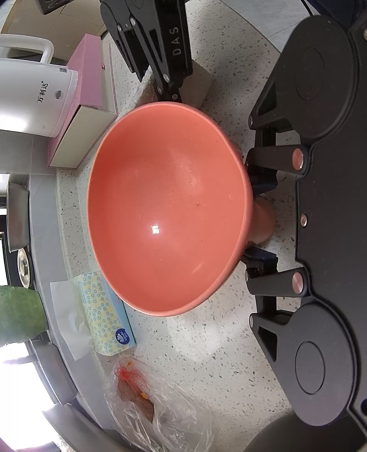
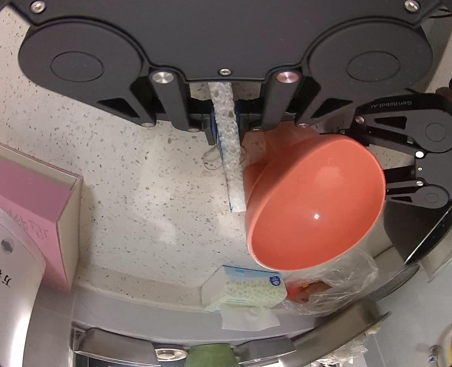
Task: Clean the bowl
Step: 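Lift and tilt the orange bowl with the left gripper while the right gripper holds the sponge beside it, then set the orange bowl upright with the left gripper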
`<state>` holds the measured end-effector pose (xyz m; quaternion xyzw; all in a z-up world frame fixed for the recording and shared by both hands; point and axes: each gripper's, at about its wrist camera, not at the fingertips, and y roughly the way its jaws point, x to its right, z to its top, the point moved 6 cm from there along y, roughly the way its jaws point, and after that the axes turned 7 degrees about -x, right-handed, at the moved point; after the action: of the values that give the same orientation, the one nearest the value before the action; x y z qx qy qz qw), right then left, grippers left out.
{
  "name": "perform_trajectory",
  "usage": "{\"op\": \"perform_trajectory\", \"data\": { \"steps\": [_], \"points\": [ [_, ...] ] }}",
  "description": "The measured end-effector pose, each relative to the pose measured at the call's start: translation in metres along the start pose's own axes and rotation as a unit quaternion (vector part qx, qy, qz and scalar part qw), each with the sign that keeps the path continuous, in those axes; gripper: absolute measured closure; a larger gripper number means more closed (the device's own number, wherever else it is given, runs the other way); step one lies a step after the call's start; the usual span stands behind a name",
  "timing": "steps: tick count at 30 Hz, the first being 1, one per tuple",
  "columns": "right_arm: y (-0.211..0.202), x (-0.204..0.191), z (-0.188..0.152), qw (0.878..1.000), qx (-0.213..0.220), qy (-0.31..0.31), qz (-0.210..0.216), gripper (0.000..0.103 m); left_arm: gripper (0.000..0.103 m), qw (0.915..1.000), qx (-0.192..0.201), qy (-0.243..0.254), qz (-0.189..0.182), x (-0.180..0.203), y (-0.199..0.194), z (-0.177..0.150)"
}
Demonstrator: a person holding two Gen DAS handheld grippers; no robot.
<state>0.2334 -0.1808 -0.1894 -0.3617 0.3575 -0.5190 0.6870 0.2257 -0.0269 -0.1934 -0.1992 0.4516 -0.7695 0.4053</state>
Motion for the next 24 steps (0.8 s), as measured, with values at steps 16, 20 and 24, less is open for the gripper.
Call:
{"op": "perform_trajectory", "data": {
  "steps": [16, 20, 24],
  "points": [
    [0.004, -0.011, -0.007, 0.999, -0.012, -0.021, -0.027, 0.093, 0.065, 0.9999, -0.012, -0.008, -0.006, -0.002, 0.004, 0.006],
    [0.003, -0.011, -0.008, 0.999, -0.011, -0.023, -0.029, 0.093, 0.065, 0.9999, -0.009, -0.002, -0.006, -0.002, 0.004, 0.005],
    [0.003, -0.013, -0.008, 0.999, -0.011, -0.027, -0.032, 0.093, 0.066, 1.0000, -0.004, -0.001, -0.007, -0.002, 0.004, 0.003]
  ]
}}
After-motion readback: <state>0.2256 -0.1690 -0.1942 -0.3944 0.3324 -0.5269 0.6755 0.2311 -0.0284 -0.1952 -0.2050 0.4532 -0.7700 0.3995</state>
